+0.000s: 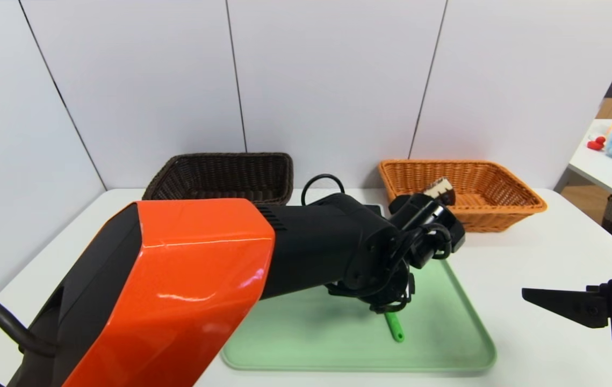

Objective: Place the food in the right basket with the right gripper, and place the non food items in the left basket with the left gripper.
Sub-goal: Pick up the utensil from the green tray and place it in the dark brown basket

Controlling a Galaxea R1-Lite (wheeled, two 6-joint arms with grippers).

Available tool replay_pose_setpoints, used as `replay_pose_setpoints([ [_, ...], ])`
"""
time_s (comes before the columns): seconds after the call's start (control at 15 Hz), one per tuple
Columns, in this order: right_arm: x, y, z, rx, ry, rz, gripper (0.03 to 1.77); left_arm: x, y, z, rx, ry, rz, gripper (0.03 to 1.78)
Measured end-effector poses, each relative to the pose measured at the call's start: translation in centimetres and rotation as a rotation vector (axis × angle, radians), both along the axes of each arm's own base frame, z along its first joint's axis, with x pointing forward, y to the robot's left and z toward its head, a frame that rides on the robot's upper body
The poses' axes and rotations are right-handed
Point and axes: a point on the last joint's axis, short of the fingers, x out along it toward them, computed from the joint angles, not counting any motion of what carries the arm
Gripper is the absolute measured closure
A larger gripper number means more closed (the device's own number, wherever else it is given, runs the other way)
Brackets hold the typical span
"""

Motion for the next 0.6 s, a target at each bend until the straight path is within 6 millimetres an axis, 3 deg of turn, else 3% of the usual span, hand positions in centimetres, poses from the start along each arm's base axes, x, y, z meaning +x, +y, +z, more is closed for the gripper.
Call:
replay_pose_setpoints([
  [0.47, -0.02, -0.01, -0.03, -0.001, 0.000, 0.001, 0.10, -0.12, -0.11, -0.29, 0.003, 0.015, -0.006, 0.12],
  [0.6, -0.05, -0.02, -0.02, 0.000, 0.000, 0.001, 0.10, -0.08, -0.18, -0.41, 0.003, 0.015, -0.009, 0.39],
])
